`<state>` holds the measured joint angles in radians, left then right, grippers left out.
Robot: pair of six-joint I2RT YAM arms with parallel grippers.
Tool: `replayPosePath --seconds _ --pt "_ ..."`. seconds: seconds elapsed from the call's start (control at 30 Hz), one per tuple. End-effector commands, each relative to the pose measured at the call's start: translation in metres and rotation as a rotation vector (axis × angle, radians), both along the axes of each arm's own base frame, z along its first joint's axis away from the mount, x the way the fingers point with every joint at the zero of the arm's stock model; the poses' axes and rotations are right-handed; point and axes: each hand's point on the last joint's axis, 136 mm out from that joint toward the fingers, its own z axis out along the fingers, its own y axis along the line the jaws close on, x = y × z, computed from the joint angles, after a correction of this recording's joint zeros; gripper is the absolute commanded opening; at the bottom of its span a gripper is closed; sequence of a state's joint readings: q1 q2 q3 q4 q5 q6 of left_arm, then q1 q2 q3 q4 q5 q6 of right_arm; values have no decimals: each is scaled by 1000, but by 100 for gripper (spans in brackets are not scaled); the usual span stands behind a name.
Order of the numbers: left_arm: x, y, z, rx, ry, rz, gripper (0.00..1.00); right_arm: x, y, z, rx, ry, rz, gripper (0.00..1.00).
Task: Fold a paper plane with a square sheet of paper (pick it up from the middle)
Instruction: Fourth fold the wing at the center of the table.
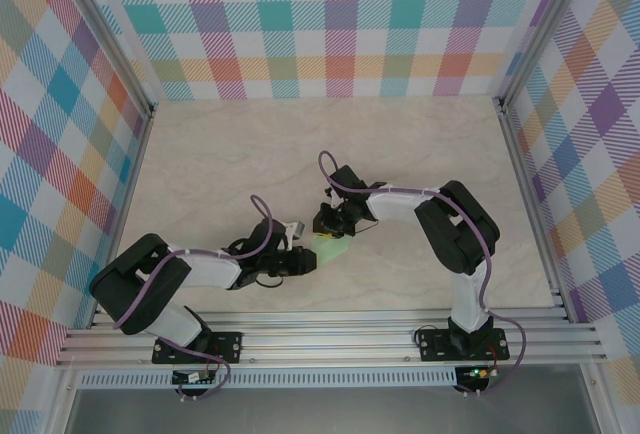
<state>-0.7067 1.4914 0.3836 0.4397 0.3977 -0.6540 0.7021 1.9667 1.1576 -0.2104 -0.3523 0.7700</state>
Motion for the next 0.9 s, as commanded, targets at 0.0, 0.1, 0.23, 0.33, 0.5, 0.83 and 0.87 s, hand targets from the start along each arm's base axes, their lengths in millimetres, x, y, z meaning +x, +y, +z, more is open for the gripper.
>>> replayPosePath --seconds 0.0,0.1,0.23,0.33,0.5,0.83,0.87 --pt "-26 13 -18 20 113 -19 23 -9 -11 -21 -61 28 4 19" --pt "-32 15 -19 17 125 -32 23 -9 -12 -22 -62 30 4 19" --pt "-39 22 -21 30 135 -33 23 -9 -12 -20 -61 27 3 19" --pt "-45 24 -26 49 156 -50 23 -9 -12 -21 -62 28 3 19" --pt "-52 34 -40 104 198 -40 23 -9 -12 -21 -61 29 4 19" --pt "-38 48 -5 127 93 53 21 -8 -12 -20 -65 26 2 19" --pt "-33 51 4 130 63 73 21 -9 -12 -20 -65 27 2 19"
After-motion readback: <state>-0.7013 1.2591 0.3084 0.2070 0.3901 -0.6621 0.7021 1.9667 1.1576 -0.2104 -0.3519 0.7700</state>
